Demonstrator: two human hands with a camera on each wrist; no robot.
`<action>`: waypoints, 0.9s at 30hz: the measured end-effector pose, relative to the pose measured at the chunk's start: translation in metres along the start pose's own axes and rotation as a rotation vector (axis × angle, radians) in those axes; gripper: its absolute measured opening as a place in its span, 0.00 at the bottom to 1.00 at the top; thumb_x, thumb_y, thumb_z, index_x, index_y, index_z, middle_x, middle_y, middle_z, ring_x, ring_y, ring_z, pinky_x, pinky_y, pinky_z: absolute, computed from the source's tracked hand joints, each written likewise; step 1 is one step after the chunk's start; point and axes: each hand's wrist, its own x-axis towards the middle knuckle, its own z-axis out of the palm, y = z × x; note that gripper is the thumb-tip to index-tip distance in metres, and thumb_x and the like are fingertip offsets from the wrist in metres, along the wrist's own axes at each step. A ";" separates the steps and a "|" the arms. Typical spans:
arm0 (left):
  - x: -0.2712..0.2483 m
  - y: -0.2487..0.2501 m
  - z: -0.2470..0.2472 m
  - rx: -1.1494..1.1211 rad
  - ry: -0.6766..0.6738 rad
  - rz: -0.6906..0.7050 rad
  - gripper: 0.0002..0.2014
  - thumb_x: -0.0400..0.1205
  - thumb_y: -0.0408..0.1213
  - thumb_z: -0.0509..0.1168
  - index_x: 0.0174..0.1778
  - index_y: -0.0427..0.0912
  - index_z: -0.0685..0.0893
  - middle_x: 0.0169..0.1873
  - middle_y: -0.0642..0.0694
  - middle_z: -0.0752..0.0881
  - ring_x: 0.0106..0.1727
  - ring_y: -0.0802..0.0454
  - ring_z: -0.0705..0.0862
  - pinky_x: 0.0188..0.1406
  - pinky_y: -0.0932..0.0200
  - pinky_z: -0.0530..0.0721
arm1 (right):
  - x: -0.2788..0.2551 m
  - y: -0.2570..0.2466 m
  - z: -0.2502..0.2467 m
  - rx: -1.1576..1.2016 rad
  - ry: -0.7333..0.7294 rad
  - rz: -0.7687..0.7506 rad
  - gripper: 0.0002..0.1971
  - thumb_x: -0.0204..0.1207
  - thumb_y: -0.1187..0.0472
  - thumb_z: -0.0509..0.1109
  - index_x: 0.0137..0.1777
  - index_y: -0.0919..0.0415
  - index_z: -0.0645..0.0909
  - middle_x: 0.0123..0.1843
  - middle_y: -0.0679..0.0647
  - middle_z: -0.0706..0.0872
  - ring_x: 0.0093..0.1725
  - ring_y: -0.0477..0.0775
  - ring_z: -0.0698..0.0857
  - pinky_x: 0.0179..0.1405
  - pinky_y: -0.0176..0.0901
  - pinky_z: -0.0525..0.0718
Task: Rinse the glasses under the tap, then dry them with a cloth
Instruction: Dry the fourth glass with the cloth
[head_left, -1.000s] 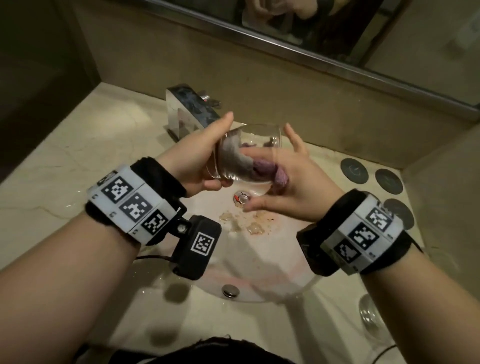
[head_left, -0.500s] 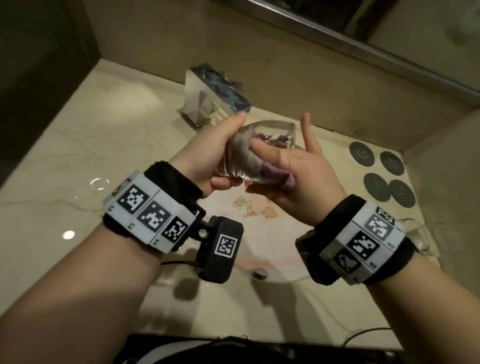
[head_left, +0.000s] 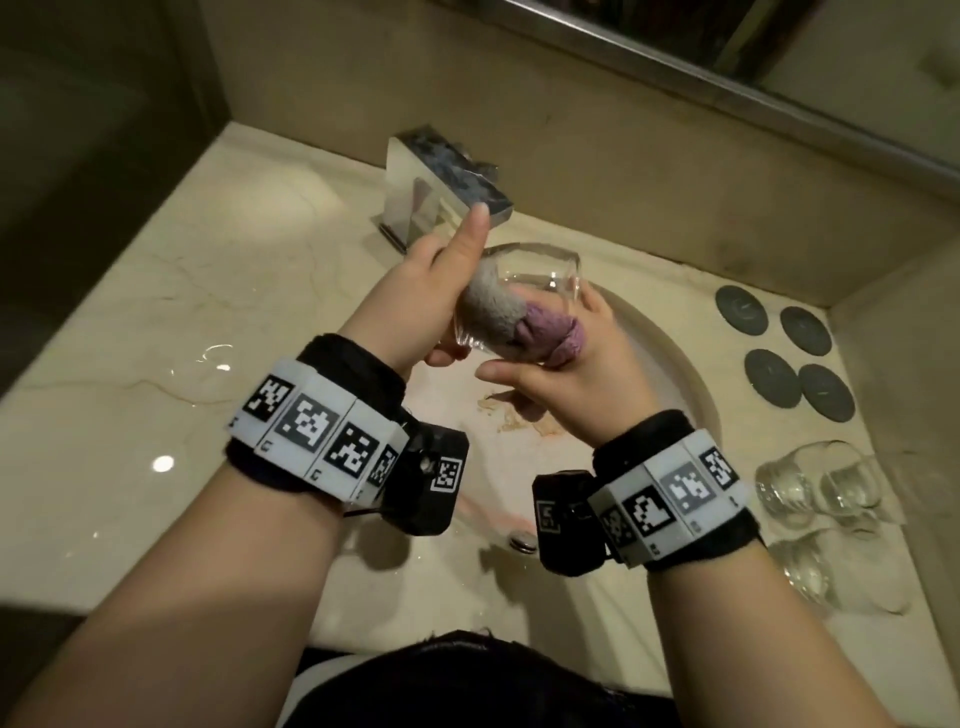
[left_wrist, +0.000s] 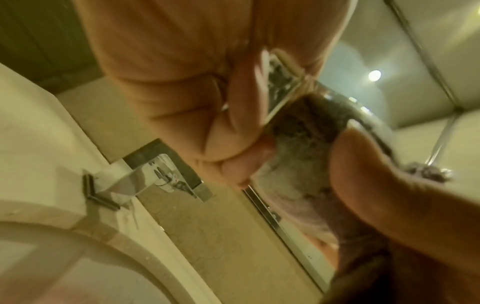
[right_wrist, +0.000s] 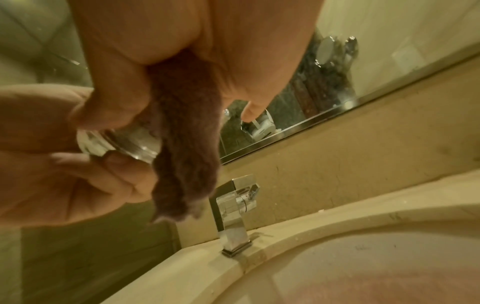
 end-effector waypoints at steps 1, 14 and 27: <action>-0.002 -0.003 0.004 0.004 0.013 0.007 0.36 0.68 0.76 0.54 0.59 0.51 0.76 0.54 0.42 0.85 0.47 0.41 0.87 0.23 0.58 0.80 | -0.004 0.002 -0.001 0.002 0.025 -0.007 0.25 0.61 0.60 0.82 0.55 0.40 0.77 0.44 0.24 0.76 0.54 0.02 0.55 0.81 0.57 0.51; -0.028 -0.003 0.053 0.389 0.229 0.528 0.21 0.72 0.64 0.57 0.53 0.56 0.67 0.53 0.46 0.78 0.50 0.56 0.81 0.41 0.63 0.84 | -0.013 0.020 -0.045 0.633 -0.176 0.118 0.23 0.59 0.64 0.81 0.56 0.60 0.84 0.55 0.70 0.86 0.52 0.77 0.85 0.51 0.70 0.84; -0.035 0.013 0.056 -0.236 -0.008 -0.034 0.41 0.76 0.74 0.42 0.62 0.45 0.83 0.55 0.30 0.86 0.31 0.51 0.79 0.13 0.68 0.67 | -0.006 0.010 -0.071 -0.150 -0.122 -0.425 0.20 0.66 0.54 0.79 0.49 0.31 0.75 0.43 0.26 0.79 0.60 0.36 0.79 0.81 0.57 0.40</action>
